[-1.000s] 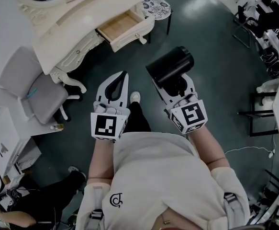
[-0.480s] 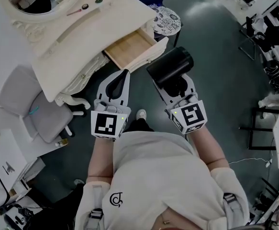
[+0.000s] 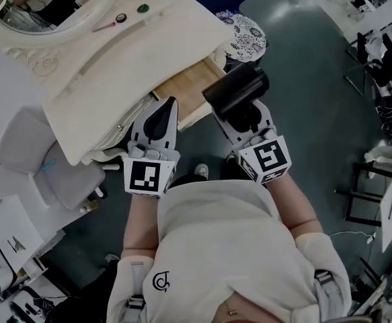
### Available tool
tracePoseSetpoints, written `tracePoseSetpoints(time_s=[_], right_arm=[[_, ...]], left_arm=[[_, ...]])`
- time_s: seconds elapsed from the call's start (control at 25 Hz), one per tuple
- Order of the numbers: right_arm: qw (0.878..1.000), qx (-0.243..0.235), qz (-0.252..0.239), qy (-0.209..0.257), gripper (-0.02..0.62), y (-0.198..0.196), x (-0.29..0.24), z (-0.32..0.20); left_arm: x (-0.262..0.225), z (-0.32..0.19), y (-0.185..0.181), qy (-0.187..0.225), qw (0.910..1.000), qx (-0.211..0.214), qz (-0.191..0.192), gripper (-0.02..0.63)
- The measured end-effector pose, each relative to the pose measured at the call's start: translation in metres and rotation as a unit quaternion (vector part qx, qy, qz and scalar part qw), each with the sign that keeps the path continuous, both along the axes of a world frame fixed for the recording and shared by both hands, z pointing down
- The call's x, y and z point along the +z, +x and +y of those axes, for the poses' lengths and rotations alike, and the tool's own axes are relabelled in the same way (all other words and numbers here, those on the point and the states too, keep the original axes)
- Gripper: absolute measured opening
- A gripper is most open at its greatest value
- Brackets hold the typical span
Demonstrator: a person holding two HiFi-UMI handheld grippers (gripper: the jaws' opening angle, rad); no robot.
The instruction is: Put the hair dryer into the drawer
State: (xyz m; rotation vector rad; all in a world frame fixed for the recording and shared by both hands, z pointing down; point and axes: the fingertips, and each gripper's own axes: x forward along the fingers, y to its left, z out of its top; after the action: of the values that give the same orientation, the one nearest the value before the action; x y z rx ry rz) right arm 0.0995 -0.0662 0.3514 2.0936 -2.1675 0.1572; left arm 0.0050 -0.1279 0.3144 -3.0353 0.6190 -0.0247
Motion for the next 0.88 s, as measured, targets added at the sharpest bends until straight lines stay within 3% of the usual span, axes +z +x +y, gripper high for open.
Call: tracePoseSetpoints(time_s=[0.2,0.4,0.6,0.72,0.88], right_arm=[[0.999,-0.041,-0.005,-0.01,0.244,0.026,0.012,-0.041],[0.992,-0.121,-0.007,-0.019,0.244,0.046,0.02,-0.087],[0.978,-0.204,-0.001,-0.032,0.244,0.064,0.027,-0.129],[0.964,-0.261,0.012,-0.042,0.244,0.066,0.037,-0.15],[0.946,-0.318,0.009,-0.057,0.244,0.067,0.054,-0.16]], left_arm=[[0.01,-0.03,0.021,-0.004,0.9993,-0.036,-0.008,0.014],[0.013,-0.063,0.04,-0.001,0.9941,-0.108,-0.013,0.014],[0.006,-0.088,0.053,-0.003,0.9825,-0.186,0.002,0.012],[0.005,-0.097,0.05,0.003,0.9695,-0.245,0.012,0.014],[0.009,-0.096,0.052,0.006,0.9584,-0.284,0.024,0.014]])
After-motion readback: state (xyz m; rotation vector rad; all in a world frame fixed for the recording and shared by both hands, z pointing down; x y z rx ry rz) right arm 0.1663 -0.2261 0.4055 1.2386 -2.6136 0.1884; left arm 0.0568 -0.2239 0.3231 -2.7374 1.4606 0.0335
